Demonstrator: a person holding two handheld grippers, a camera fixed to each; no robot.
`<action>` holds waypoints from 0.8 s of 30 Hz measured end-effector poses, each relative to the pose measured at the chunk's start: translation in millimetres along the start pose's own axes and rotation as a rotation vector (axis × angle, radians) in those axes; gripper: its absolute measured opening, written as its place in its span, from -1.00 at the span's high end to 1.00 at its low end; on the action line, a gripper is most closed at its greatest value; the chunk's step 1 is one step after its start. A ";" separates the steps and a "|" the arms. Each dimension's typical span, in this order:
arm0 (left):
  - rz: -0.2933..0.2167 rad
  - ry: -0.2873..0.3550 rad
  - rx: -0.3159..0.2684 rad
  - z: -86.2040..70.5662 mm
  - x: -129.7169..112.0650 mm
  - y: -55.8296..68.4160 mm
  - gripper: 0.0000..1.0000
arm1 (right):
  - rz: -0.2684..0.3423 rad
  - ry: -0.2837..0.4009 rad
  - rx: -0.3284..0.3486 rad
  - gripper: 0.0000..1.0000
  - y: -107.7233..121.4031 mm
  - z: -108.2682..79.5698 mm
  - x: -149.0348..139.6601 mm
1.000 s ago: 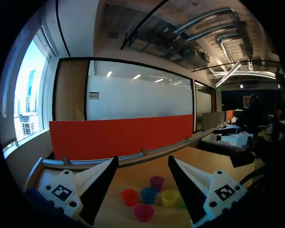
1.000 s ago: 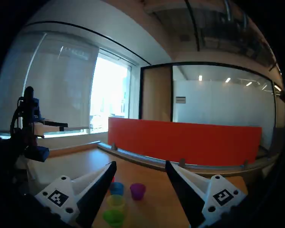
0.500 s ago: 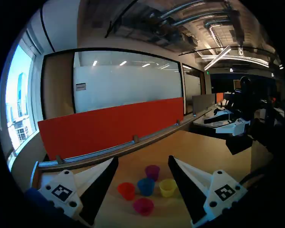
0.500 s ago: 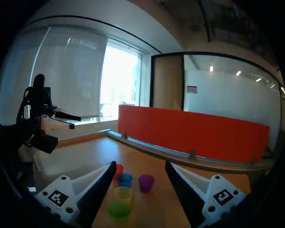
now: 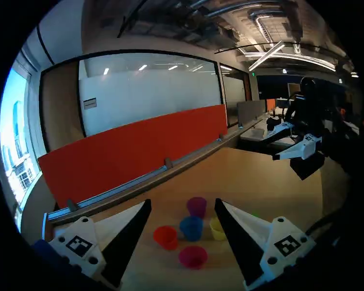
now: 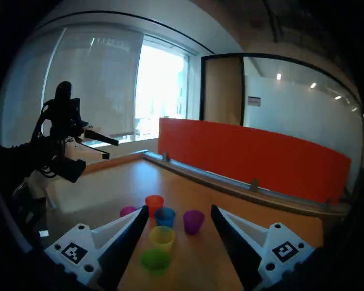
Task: Pour water
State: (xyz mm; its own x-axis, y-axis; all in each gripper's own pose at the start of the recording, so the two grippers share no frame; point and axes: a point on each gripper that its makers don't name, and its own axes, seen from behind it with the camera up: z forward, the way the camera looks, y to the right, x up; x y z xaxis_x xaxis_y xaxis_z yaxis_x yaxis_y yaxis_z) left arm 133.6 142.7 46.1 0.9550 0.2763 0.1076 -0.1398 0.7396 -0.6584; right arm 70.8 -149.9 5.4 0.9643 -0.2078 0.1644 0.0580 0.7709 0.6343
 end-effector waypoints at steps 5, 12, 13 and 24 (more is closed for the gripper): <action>0.025 -0.035 -0.025 14.1 -12.5 0.7 -0.95 | -0.006 -0.033 0.015 -0.99 -0.6 6.2 -12.8; 0.047 -0.060 -0.080 32.4 -26.0 3.7 -0.95 | -0.019 -0.082 0.035 -0.99 -5.4 16.3 -29.2; 0.049 -0.064 -0.087 34.9 -28.3 4.0 -0.95 | -0.021 -0.087 0.038 -0.99 -6.4 17.5 -31.3; 0.048 -0.138 -0.141 60.8 -62.4 1.2 -0.95 | -0.009 -0.142 0.076 -0.99 -15.2 34.6 -61.8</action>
State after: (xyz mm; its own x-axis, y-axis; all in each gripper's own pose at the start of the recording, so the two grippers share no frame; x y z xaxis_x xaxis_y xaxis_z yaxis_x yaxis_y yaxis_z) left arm 58.0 163.6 83.9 0.9019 0.3977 0.1688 -0.1367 0.6332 -0.7618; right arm 1.4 -169.6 11.7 0.9173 -0.3018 0.2597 0.0421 0.7221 0.6905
